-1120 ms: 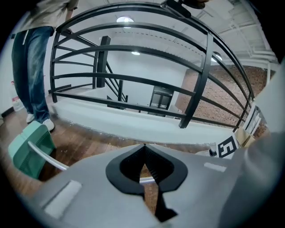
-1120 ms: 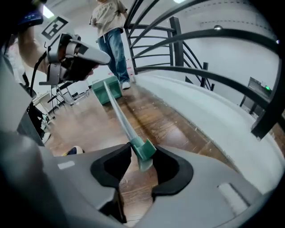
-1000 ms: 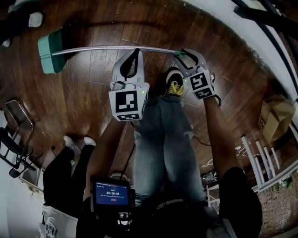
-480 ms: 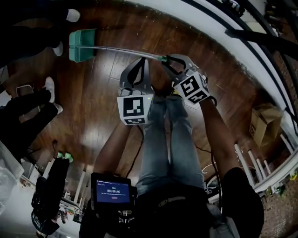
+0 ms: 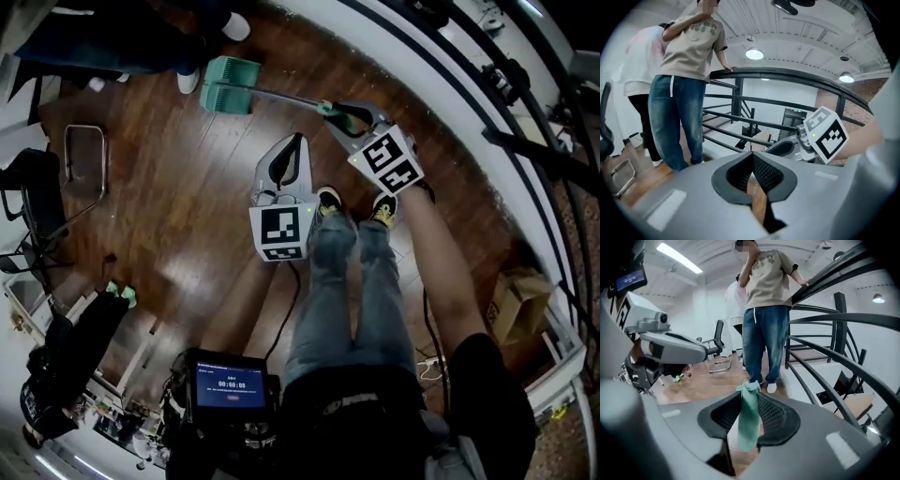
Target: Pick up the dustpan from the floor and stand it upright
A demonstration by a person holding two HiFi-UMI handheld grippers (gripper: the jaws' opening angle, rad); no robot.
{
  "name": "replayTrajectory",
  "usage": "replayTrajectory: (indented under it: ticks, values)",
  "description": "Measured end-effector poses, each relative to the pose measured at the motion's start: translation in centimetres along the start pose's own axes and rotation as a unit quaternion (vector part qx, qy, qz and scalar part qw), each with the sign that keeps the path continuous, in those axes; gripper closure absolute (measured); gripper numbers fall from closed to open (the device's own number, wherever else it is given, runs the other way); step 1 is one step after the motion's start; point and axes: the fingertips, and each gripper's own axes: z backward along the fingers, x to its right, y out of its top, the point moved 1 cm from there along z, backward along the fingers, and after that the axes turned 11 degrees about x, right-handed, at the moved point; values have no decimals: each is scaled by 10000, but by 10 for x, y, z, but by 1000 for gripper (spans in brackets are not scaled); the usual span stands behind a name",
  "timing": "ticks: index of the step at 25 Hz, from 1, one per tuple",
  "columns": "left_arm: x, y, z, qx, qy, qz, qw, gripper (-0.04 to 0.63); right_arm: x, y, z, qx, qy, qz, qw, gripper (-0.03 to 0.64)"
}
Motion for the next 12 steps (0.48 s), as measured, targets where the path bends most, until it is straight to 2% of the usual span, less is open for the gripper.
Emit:
replayTrajectory:
  ticks: [4, 7, 10, 12]
  values:
    - [-31, 22, 9, 112, 251, 31, 9996, 575, 4, 35, -35, -202, 50, -39, 9998, 491]
    - [-47, 34, 18, 187, 373, 40, 9991, 575, 3, 45, -55, -470, 137, -93, 9988, 477]
    - [-62, 39, 25, 218, 478, 44, 9986, 575, -8, 34, -70, -1087, 283, 412, 9928, 491]
    - [-71, 41, 29, 233, 534, 65, 9983, 575, -9, 35, -71, -1184, 161, 582, 9911, 506]
